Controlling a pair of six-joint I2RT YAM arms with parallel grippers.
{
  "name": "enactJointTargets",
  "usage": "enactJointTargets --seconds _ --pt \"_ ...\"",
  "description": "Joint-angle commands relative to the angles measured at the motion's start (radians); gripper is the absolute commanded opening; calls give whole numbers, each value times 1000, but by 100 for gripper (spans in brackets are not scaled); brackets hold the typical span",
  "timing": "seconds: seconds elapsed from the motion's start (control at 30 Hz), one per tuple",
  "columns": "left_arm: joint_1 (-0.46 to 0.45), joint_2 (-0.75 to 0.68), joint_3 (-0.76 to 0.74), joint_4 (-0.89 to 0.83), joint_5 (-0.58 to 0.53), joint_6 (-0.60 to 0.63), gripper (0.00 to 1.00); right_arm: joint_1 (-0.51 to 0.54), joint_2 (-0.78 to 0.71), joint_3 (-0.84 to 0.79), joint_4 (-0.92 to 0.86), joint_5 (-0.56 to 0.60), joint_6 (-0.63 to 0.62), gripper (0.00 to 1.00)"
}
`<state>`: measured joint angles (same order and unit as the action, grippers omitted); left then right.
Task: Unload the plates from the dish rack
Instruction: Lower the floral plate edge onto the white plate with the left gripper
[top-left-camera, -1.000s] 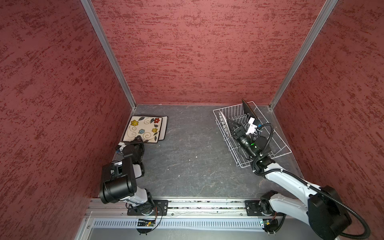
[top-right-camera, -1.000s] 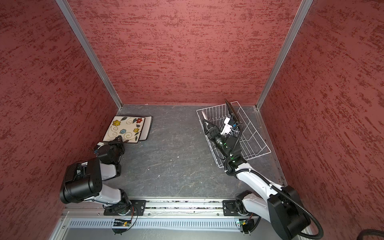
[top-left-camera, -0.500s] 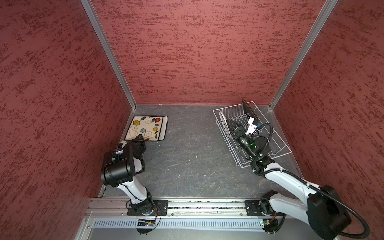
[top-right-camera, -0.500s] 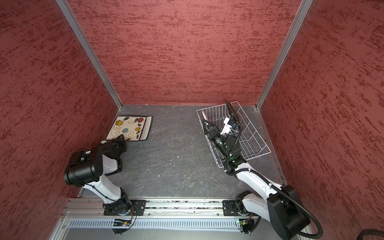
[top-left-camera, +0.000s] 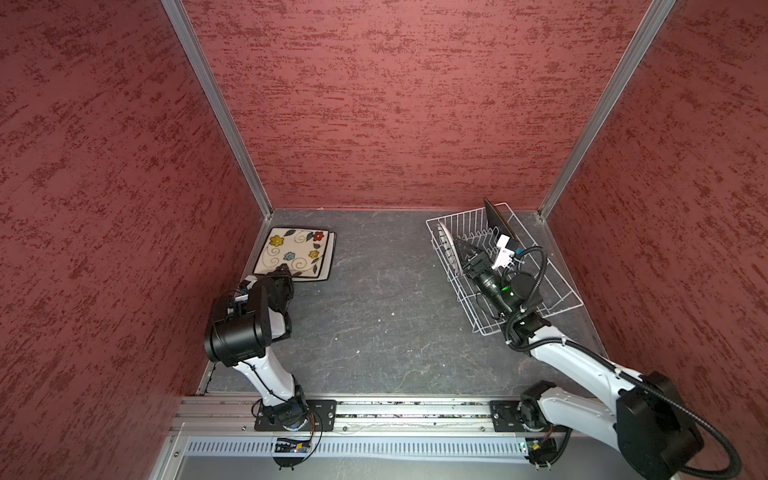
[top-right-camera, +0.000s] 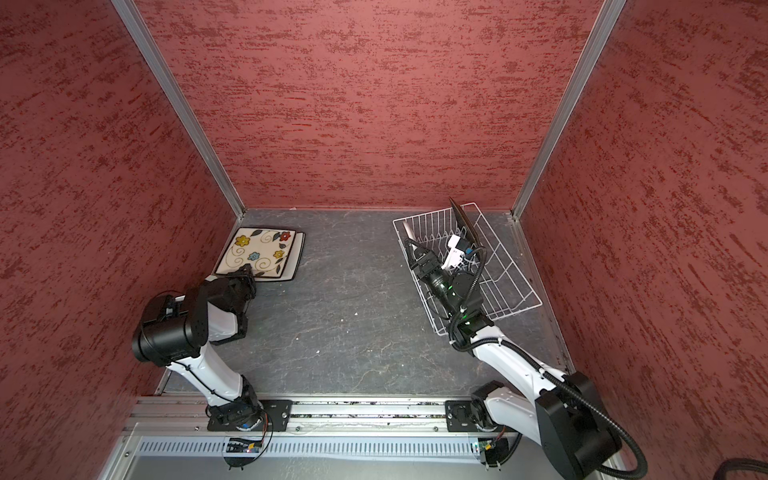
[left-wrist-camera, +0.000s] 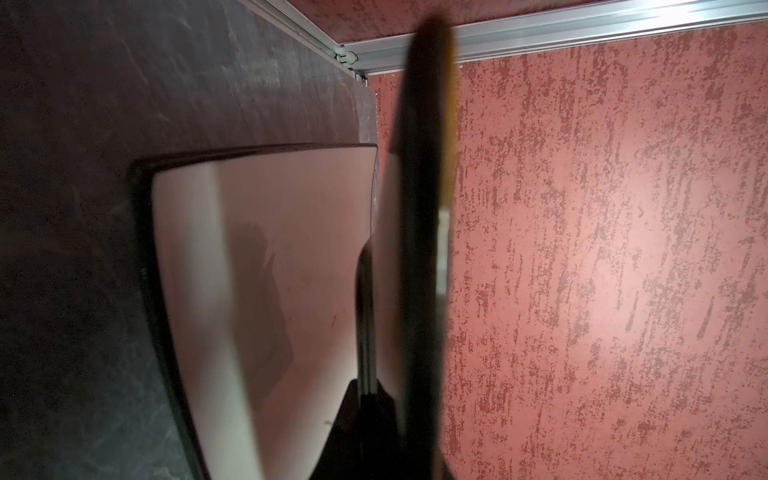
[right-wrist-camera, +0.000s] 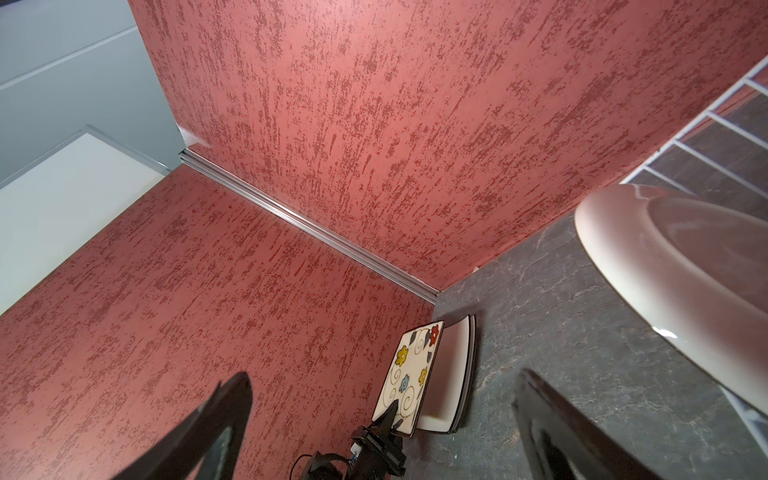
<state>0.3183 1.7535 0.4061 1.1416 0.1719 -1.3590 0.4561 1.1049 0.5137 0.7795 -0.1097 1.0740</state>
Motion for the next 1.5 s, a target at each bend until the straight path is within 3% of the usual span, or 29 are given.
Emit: enactJointTargets --seconds 0.0,0.27,1.47 --pt "-16 -34 54 154 -14 6 0 -2 -19 12 11 -1 8 99" --pt "-14 -61 89 31 -11 22 0 -2 -39 -4 1 7 9 99" --pt "-35 -69 98 -86 -30 -30 1 -2 -48 -37 26 28 19 99"
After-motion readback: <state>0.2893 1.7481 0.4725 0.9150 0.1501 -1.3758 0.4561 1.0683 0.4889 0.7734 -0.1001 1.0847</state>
